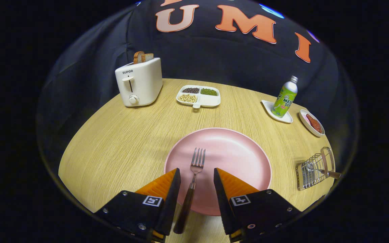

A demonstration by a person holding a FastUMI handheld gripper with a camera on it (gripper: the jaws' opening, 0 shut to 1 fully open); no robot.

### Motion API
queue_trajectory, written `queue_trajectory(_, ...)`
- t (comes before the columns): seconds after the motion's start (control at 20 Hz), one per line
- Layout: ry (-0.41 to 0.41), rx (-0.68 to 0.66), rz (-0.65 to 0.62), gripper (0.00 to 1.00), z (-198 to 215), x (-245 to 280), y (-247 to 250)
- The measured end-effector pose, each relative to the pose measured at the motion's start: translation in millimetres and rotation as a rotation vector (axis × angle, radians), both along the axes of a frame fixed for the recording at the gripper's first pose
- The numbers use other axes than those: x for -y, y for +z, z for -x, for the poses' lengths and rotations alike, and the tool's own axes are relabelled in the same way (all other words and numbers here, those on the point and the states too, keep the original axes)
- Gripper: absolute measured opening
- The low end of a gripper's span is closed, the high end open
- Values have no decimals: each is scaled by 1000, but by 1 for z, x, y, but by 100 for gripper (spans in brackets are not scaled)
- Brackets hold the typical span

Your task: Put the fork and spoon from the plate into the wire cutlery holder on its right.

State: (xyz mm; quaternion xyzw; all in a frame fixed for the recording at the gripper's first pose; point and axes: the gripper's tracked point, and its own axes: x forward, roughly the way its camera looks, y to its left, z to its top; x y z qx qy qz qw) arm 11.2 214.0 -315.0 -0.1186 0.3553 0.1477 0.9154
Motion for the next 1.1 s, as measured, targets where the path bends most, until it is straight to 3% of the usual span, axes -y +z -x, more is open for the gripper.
queue_trajectory(0.45,-26,-70,-7,27,1,-6,-23)
queue_trajectory(0.6,-41,-84,-12,6,-2,-2,-23)
queue_trajectory(0.75,-63,-104,-17,1,-3,2,-24)
queue_trajectory(1.1,-89,-124,-76,1,1,14,-6)
